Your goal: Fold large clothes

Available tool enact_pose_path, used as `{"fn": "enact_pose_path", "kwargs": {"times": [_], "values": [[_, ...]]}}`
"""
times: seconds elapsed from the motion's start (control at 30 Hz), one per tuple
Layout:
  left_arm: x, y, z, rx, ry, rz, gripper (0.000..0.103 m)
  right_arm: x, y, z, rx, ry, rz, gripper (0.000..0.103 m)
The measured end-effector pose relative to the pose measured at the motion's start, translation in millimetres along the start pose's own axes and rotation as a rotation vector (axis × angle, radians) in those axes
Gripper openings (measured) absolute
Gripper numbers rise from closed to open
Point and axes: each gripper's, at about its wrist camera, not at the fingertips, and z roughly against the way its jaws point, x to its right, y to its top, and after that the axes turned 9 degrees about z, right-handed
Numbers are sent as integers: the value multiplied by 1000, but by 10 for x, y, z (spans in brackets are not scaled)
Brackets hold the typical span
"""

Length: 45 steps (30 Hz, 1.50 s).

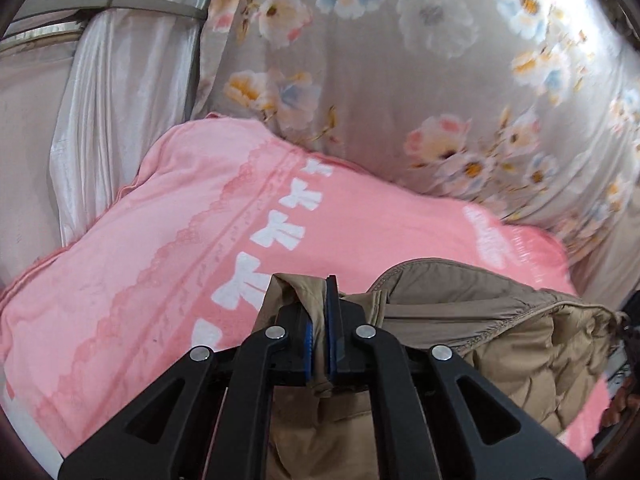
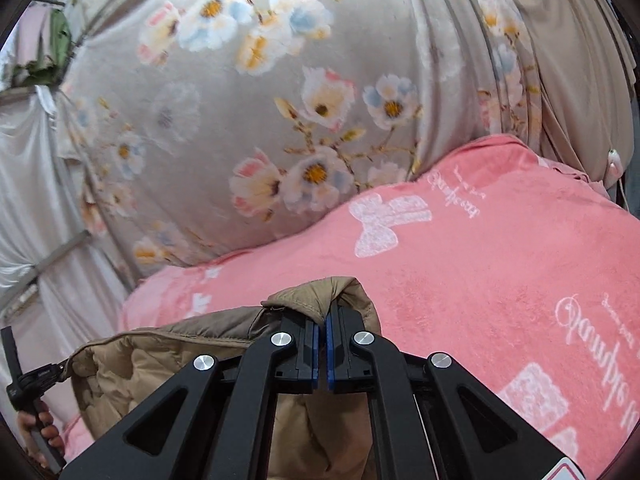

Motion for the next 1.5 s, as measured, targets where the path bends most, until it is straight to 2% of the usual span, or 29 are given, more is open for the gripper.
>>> {"fn": "enact_pose_path", "kwargs": {"times": [0.13,0.23,0.5,0.73,1.03,1.4,1.5], "values": [[58,-48,-723,-72,100,-21,5,53,-130,-594,-76,-61,-16,2],[39,-154,-1089,-119,145,-37,5,81,-239,-926,-125,-99,-19,2],[25,-388,-1675,-181,231,-78,6,142,-498,-1470,-220,-156,-13,2],[-7,-544,-1930,-211,238,-85,6,217,-747,-1734,-301,-164,-23,2],[36,-683,-2080,-201,269,-119,6,230,-925,-1930,-372,-168,-19,2],[39,-747,-2137,-182,275,-117,6,285,-987,-2003,-395,-146,-43,0],[-21,-705,-2099,-186,235,-81,7,343,-968,-1988,-394,-109,-76,2]]}}
